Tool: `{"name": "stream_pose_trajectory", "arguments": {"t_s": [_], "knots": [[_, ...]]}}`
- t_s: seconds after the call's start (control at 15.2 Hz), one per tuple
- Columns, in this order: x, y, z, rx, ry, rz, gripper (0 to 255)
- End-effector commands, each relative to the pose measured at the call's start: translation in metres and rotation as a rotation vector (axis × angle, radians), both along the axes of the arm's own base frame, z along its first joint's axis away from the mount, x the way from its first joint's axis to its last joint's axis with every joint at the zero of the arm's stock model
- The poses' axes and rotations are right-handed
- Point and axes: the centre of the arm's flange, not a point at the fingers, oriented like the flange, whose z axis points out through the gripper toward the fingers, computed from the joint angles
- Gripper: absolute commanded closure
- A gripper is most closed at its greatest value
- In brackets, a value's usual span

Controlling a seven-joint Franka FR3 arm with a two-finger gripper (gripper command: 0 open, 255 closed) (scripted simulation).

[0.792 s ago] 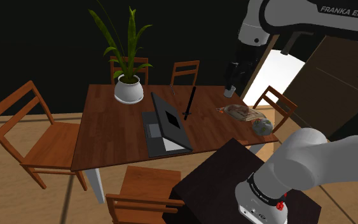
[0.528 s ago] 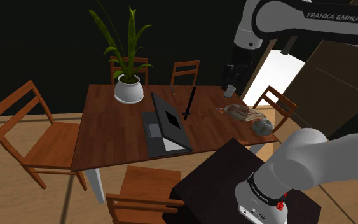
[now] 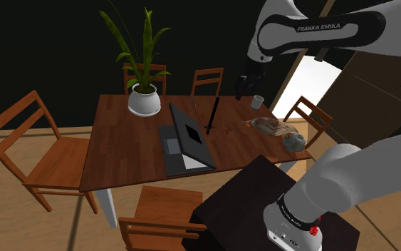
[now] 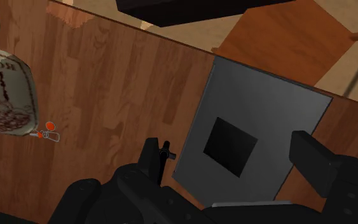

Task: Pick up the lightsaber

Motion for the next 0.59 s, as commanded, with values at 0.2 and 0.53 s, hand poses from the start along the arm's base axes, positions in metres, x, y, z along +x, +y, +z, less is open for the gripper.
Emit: {"name": "stream_pose_trajectory", "arguments": {"t_s": [0.2,0.53], "knots": [[0.039,-0.031,-0.034,0.004,-0.031,0.007,0],[0.083,-0.062,-0.068,0.009,-0.061,0.013,0]]}}
